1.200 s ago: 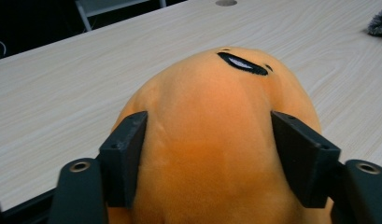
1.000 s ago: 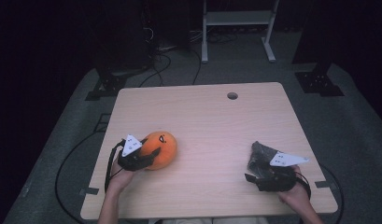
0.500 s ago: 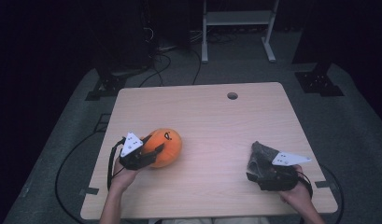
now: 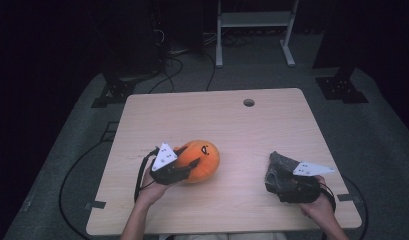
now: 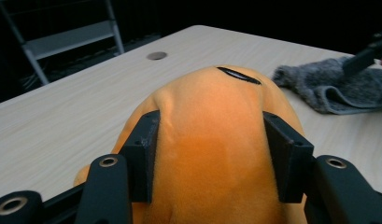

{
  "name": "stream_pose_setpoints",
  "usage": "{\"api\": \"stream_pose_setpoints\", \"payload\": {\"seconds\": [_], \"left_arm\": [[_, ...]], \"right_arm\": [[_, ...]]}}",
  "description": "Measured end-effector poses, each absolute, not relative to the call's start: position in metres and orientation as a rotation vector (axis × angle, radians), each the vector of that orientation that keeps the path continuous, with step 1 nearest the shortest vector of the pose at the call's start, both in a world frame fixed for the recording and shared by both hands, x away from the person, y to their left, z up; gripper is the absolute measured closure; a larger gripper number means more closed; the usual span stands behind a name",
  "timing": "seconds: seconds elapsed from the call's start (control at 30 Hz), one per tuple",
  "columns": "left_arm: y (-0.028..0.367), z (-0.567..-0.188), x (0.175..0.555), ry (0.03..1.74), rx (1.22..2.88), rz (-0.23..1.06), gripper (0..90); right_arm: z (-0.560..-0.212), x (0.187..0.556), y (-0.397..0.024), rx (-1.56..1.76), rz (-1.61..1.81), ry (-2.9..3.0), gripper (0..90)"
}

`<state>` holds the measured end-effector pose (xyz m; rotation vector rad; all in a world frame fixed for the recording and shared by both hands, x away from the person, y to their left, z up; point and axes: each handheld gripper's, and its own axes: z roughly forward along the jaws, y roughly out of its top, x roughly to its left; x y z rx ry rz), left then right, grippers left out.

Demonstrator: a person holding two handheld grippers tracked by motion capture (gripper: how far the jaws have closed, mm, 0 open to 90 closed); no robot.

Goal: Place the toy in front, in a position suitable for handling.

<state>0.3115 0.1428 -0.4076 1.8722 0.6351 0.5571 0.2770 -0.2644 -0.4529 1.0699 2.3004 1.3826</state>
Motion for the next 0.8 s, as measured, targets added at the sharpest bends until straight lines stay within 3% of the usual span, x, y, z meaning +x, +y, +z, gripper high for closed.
{"api": "stream_pose_setpoints", "payload": {"seconds": [0.37,0.8], "left_arm": [[0.092,-0.416,0.304,0.522,1.917,0.495,44.2],[0.066,-0.428,0.299,0.456,1.965,0.44,42.9]], "right_arm": [[-0.453,0.278,-0.265,1.075,1.38,2.295,25.2],[-0.453,0.278,-0.265,1.084,1.372,2.296,25.3]]}}
